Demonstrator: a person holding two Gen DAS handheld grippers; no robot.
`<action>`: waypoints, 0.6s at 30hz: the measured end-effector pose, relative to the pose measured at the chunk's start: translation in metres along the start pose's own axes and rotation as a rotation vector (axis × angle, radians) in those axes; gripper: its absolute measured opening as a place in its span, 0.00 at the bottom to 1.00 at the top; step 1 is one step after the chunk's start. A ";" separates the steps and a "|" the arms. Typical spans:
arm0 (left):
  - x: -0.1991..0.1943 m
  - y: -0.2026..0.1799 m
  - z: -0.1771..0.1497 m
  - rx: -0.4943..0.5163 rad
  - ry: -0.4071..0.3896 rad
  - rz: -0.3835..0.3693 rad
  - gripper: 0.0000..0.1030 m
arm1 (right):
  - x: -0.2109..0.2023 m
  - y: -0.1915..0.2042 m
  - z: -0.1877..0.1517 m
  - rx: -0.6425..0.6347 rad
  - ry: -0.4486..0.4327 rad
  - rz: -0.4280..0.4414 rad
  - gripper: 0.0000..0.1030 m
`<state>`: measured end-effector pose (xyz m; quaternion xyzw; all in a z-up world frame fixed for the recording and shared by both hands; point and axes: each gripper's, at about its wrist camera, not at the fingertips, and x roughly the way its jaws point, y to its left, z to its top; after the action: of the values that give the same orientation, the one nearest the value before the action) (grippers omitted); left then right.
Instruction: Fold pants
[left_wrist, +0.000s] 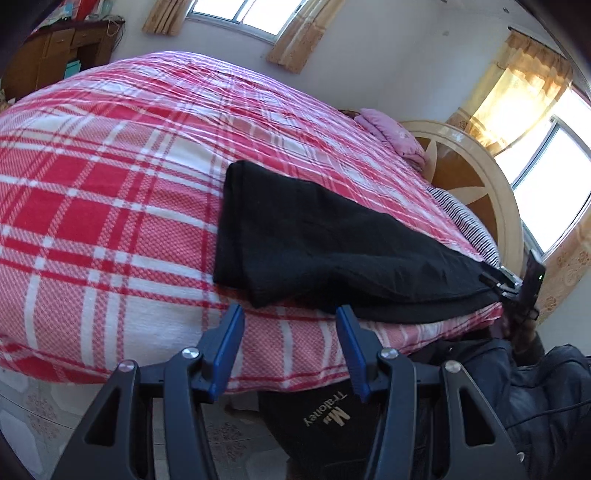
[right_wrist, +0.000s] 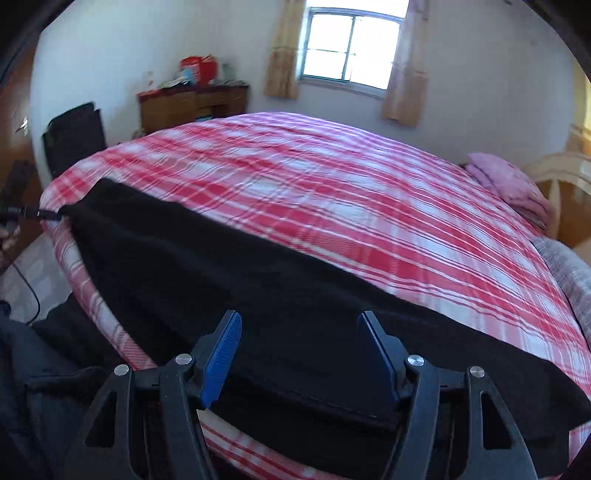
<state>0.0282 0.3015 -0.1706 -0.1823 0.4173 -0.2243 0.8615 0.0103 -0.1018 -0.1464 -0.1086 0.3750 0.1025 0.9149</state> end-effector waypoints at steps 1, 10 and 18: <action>0.002 0.000 0.000 -0.010 -0.002 0.007 0.52 | 0.004 0.002 0.001 -0.008 0.007 0.003 0.65; 0.006 -0.011 0.008 0.036 -0.047 0.120 0.46 | 0.031 0.027 0.004 -0.082 0.065 0.037 0.65; 0.013 -0.016 0.018 0.076 -0.045 0.156 0.42 | 0.041 0.052 0.004 -0.160 0.085 0.059 0.65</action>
<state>0.0459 0.2837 -0.1602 -0.1211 0.4019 -0.1680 0.8919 0.0275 -0.0469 -0.1793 -0.1745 0.4073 0.1542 0.8831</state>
